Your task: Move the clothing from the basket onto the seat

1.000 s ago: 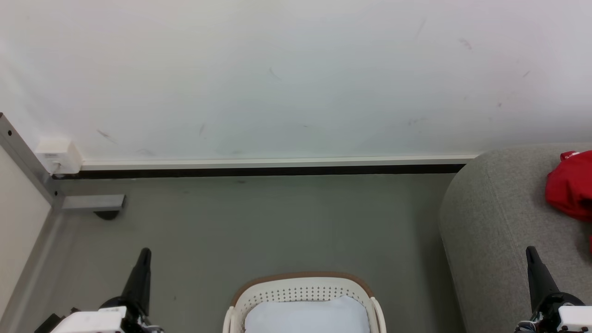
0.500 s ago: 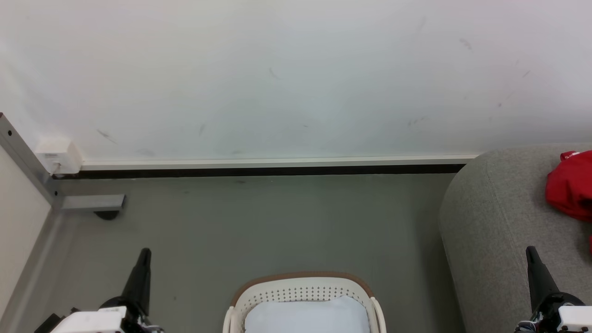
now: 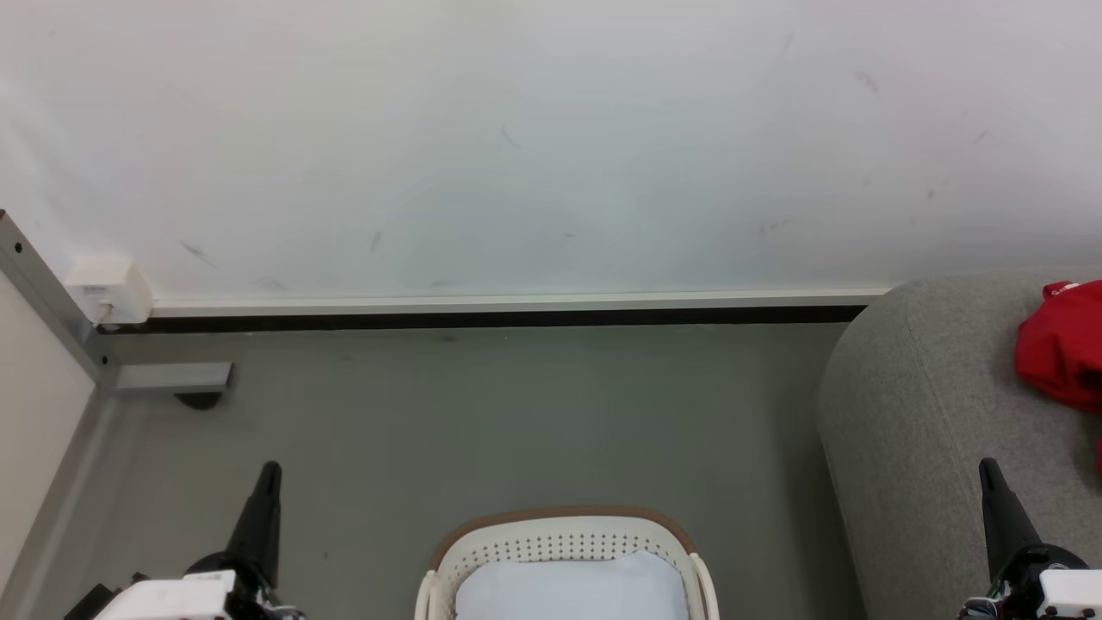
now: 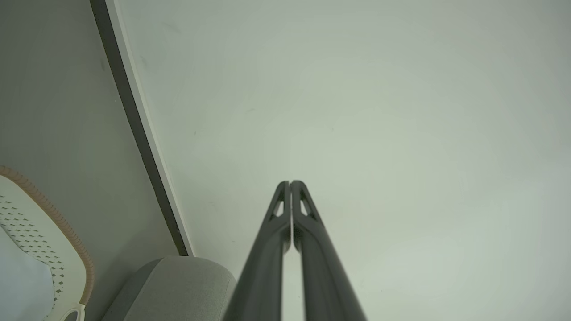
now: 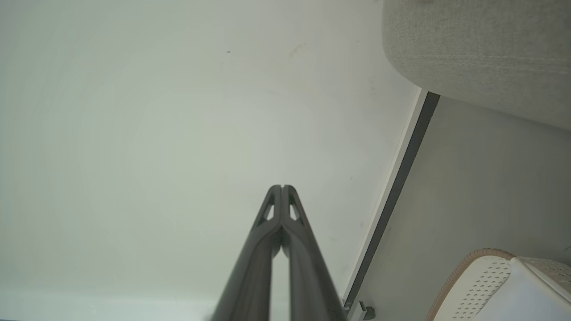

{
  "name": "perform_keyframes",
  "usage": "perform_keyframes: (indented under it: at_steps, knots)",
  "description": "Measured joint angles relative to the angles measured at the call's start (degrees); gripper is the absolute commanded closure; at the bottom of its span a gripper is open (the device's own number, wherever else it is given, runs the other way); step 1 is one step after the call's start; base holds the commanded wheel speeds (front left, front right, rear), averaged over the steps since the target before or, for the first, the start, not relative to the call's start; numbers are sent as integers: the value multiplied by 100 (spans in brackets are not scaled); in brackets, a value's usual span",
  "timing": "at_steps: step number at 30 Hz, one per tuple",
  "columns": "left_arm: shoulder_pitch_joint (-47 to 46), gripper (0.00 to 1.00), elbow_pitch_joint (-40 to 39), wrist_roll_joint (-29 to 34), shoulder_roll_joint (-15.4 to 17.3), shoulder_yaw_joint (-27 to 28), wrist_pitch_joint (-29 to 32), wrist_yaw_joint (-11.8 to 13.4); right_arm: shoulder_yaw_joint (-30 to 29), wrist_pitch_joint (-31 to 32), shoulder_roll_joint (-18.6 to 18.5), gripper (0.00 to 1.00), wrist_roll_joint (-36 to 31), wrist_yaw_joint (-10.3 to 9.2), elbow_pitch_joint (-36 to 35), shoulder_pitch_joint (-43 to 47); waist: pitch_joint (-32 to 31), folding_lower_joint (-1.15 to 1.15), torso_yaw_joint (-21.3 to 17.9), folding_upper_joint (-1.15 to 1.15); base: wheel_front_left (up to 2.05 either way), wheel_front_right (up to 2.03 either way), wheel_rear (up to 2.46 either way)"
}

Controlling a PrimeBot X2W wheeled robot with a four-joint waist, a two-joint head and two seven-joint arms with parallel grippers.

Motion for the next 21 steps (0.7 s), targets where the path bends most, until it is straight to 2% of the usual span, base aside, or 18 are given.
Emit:
perform_keyframes:
  at_steps: [21]
  knots:
    - [0, 100, 0, 0, 0, 0, 0, 0, -1, 0, 0, 100, 0, 0, 0, -1, 0, 0, 0, 0, 0, 0, 0]
